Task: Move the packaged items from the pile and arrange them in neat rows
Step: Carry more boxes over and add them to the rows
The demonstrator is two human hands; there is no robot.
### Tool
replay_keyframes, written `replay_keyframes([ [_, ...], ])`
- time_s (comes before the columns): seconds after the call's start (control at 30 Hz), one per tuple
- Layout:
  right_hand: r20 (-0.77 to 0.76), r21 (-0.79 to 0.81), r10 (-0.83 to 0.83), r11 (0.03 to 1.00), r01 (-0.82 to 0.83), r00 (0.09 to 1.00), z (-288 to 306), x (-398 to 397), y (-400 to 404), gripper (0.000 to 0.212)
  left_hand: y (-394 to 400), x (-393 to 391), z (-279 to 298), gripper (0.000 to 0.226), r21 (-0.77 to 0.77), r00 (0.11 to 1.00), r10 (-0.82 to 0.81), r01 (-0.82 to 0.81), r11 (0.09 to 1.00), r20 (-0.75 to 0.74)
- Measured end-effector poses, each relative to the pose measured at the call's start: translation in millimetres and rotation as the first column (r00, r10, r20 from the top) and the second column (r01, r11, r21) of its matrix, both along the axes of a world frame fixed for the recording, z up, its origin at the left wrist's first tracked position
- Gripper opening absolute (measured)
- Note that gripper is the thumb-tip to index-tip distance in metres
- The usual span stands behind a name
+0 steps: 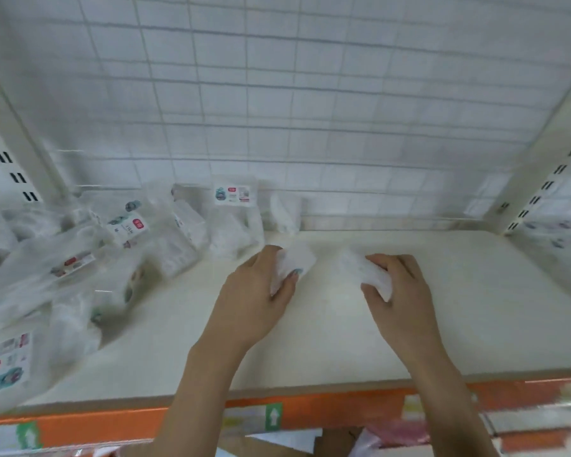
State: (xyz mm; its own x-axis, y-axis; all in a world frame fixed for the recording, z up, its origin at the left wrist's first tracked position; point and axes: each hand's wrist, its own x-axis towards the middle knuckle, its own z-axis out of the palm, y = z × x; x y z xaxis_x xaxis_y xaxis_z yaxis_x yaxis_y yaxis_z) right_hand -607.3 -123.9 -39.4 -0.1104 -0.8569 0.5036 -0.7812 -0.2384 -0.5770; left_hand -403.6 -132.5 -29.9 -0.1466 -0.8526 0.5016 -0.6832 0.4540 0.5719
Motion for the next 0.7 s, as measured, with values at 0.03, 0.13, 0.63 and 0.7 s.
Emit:
replay_keyframes([
  [0.03,-0.017,-0.043,-0.01,0.999,0.009,1.0,-2,-21,2,0.037,0,-20,-2,0.029,0.018,1.0,0.004,-0.004,1.0,-0.007],
  [0.13,-0.072,-0.167,-0.038,0.986,0.026,0.997,-7,-88,11,0.041,5,-89,-6,0.021,0.06,0.994,0.054,-0.048,0.997,-0.092],
  [0.63,-0.045,-0.154,0.104,0.982,-0.11,0.994,-17,-284,37,0.058,23,-284,-4,0.027,0.099,0.947,0.105,-0.078,0.992,-0.305],
  [0.7,-0.044,-0.153,0.098,0.983,-0.103,0.994,-15,-289,32,0.056,21,-288,-3,0.04,0.11,0.933,0.074,-0.037,0.993,-0.351],
])
